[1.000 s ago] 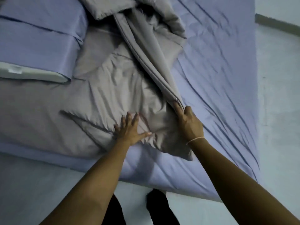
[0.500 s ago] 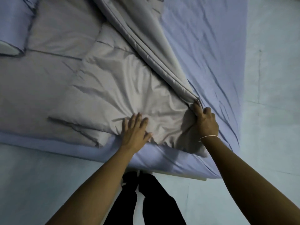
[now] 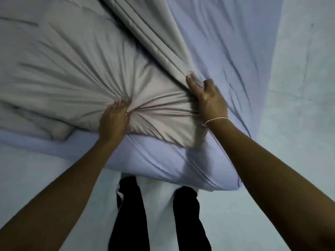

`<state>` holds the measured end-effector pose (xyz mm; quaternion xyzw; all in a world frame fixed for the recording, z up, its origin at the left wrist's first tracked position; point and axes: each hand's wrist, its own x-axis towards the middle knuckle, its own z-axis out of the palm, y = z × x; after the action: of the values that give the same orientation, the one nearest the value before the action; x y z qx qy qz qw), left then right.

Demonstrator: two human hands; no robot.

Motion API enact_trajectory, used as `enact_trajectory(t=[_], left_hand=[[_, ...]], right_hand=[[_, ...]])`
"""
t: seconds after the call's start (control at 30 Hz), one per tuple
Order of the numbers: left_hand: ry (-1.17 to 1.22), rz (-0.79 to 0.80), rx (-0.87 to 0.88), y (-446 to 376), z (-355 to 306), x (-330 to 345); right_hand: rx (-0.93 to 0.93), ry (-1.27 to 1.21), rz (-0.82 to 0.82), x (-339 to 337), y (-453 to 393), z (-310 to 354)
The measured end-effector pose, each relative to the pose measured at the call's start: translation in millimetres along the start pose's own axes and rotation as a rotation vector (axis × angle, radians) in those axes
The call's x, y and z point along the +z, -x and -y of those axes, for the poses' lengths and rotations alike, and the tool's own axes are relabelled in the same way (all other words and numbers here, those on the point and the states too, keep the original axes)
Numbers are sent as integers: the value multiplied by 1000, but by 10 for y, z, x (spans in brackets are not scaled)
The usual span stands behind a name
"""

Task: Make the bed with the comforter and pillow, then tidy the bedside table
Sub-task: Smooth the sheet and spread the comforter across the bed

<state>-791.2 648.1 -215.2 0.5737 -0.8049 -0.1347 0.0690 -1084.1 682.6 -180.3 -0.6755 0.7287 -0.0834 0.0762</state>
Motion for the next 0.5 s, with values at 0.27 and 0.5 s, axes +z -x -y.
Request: enact_trajectory(t=[0.27, 0.5], left_hand=[[79, 222, 382, 854, -2508, 259], [240, 439, 578, 1128, -3377, 742]], right_hand=[[206, 88, 150, -905, 1467, -2083], [832, -23, 410, -573, 2426, -2910]])
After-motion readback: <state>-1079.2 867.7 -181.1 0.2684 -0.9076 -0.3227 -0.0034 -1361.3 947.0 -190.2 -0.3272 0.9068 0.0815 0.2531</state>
